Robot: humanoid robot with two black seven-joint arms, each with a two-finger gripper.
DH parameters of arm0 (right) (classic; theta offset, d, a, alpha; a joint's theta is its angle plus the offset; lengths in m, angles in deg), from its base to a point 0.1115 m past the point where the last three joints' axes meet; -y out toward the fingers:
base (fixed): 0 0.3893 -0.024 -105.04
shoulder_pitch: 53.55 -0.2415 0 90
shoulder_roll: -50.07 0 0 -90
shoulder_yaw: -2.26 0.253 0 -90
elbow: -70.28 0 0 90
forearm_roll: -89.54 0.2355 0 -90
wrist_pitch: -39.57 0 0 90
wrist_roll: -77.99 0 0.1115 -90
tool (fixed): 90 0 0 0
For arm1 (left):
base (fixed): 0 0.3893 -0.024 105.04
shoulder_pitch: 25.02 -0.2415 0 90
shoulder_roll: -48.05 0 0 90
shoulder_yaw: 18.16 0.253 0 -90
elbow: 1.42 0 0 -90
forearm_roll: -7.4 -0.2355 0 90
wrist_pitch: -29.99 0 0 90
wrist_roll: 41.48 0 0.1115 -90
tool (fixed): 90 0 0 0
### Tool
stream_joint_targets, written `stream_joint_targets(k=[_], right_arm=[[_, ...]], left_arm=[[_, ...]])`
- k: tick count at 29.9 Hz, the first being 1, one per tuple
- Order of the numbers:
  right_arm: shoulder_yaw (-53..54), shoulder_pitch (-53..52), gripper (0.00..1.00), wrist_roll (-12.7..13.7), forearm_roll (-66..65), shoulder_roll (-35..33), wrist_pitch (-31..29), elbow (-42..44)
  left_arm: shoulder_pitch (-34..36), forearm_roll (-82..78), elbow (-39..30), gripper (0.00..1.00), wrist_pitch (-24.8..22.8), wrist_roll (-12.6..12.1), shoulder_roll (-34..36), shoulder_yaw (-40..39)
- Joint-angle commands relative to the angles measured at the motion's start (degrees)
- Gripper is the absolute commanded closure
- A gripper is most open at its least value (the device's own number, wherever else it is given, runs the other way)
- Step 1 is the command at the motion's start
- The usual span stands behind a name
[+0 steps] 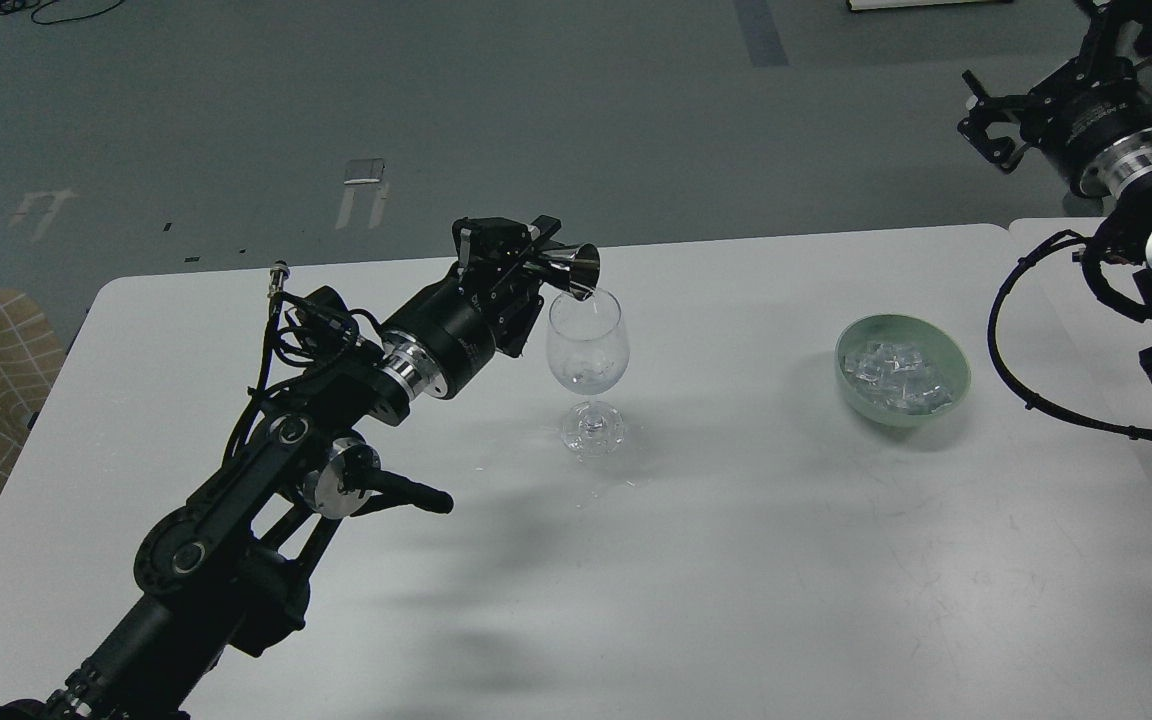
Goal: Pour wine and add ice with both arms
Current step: 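Tilt the jigger with the left gripper to pour into the wine glass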
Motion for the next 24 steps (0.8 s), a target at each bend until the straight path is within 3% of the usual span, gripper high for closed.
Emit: stream_joint_targets(k=[1,9,24], right_arm=[[0.07,0.59,0.0,0.01,0.0,-0.02,-1.02,-0.02],[0.07,0.68,0.0,-0.08,0.0,-0.02,-1.03,-0.02],[0.25,0.6,0.0,-0.08,0.09,-0.28,-1.03,0.06]], left_arm=[[-0.01,-0.58,0.09,0.75,0.02,0.11,0.07,0.36],[1.83,-0.75,0.18,0.75,-0.59,-0.07,4.46,0.53],[4.12,-3.83,-0.26,0.75,-0.68,-0.16,5.52,4.05]])
